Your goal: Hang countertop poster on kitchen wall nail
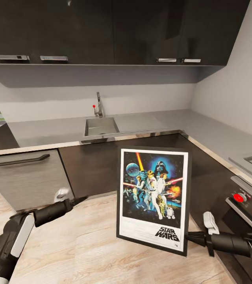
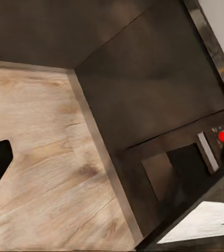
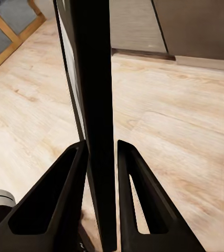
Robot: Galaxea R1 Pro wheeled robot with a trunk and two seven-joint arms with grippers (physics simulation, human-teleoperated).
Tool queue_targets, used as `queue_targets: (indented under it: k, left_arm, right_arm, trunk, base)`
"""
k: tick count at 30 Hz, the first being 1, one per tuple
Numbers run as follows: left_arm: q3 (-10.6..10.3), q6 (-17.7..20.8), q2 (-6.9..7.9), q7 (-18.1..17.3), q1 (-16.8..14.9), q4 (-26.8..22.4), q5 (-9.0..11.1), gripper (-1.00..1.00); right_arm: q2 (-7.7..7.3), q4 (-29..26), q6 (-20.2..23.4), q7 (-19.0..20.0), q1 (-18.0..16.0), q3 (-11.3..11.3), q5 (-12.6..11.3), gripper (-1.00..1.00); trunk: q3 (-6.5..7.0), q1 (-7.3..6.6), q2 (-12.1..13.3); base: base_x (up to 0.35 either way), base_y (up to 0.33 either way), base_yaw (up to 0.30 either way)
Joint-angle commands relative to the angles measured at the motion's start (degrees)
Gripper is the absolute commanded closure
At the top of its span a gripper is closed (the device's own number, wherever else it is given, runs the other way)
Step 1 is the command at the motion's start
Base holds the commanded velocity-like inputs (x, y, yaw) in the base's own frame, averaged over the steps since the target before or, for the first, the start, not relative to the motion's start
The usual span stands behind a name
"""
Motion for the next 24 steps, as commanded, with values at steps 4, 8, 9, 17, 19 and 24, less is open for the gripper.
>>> queue_targets:
  k: [4,8,9,17,19,24]
  left_arm:
    - [0.42,-10.42,2.88,-1.49,-0.01,11.98,-1.20,-1.00]
    - [0.47,-29.72,4.40,-10.39,0.04,31.49,-1.62,-1.00]
    - [0.46,-32.92,4.50,-11.42,0.04,34.33,-1.66,-1.00]
    - [0.33,-59.45,4.69,-15.55,0.05,63.31,-1.80,-1.00]
    - [0.35,-61.46,4.75,-15.81,0.05,65.81,-1.78,-1.00]
    - [0.35,-62.76,4.84,-16.33,0.09,67.70,-1.80,-1.00]
  right_arm:
    - [0.05,0.11,0.60,-1.05,-0.04,-0.72,-0.06,1.00]
    - [0.97,0.32,0.57,-6.01,0.01,-0.55,-0.10,1.00]
    - [1.23,0.33,0.57,-6.41,0.02,-0.51,-0.09,1.00]
    - [3.15,-1.11,0.72,-7.99,-0.17,-0.24,-0.34,1.00]
    - [3.22,-1.45,0.74,-8.05,-0.19,-0.24,-0.37,1.00]
    - [5.11,-1.72,0.74,-8.16,-0.21,-0.24,-0.34,1.00]
  trunk:
    - [-0.05,0.00,-0.03]
    - [-0.05,0.00,-0.03]
    - [-0.05,0.00,-0.03]
    - [-0.05,0.00,-0.03]
    - [-0.05,0.00,-0.03]
    - [-0.05,0.00,-0.03]
  base:
    - [0.000,0.000,0.000]
    - [0.000,0.000,0.000]
    - [0.000,0.000,0.000]
    - [0.000,0.000,0.000]
    - [0.000,0.000,0.000]
    - [0.000,0.000,0.207]
